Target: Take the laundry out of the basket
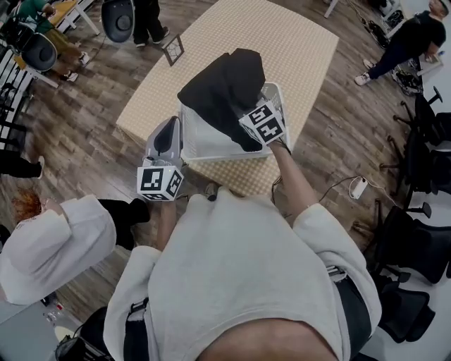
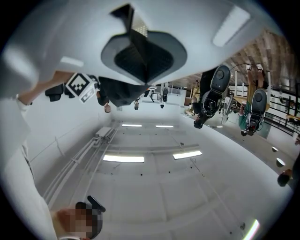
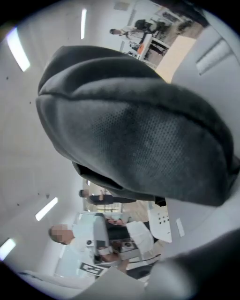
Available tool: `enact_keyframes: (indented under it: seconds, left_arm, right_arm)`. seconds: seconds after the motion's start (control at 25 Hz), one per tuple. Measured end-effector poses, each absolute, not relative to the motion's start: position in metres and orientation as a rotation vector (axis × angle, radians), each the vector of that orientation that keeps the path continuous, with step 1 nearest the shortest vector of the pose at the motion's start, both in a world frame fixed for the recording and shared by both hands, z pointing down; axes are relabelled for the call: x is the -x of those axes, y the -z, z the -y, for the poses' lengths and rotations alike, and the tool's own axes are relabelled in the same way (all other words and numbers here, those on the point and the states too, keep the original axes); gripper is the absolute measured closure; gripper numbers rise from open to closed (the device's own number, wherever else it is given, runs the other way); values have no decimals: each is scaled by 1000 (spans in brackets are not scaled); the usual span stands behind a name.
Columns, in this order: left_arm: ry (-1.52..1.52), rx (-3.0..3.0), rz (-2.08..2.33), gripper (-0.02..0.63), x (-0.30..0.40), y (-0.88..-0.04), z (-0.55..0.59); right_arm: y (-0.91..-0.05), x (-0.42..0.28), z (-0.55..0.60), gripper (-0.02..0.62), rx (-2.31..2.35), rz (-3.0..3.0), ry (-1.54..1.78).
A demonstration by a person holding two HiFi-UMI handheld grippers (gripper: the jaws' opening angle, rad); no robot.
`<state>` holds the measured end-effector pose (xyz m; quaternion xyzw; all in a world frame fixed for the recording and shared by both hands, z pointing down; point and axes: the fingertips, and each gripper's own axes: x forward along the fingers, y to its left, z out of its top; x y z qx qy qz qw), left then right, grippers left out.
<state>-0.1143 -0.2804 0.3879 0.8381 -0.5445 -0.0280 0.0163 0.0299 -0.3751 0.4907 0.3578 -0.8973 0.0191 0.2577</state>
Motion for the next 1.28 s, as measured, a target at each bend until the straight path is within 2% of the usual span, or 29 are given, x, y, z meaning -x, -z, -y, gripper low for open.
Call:
enact_keyframes:
  seconds: [0.16, 0.28, 0.76, 1.28]
  left_arm:
    - [64, -2615, 1687, 595, 100, -386, 273]
    - [46, -2620, 1682, 595, 90, -387, 270]
    - [-23, -2627, 1694, 595, 35, -386, 248]
    - [72, -2675, 1665, 595, 47, -374, 198]
  right_arm:
    - [-457, -48, 364, 489, -1139, 2666, -310]
    - [-436, -58, 355, 491, -1194, 2765, -377]
    - [-406, -102, 326, 491, -1258, 2856, -281]
    - [-350, -95, 263, 491, -1320, 2899, -76]
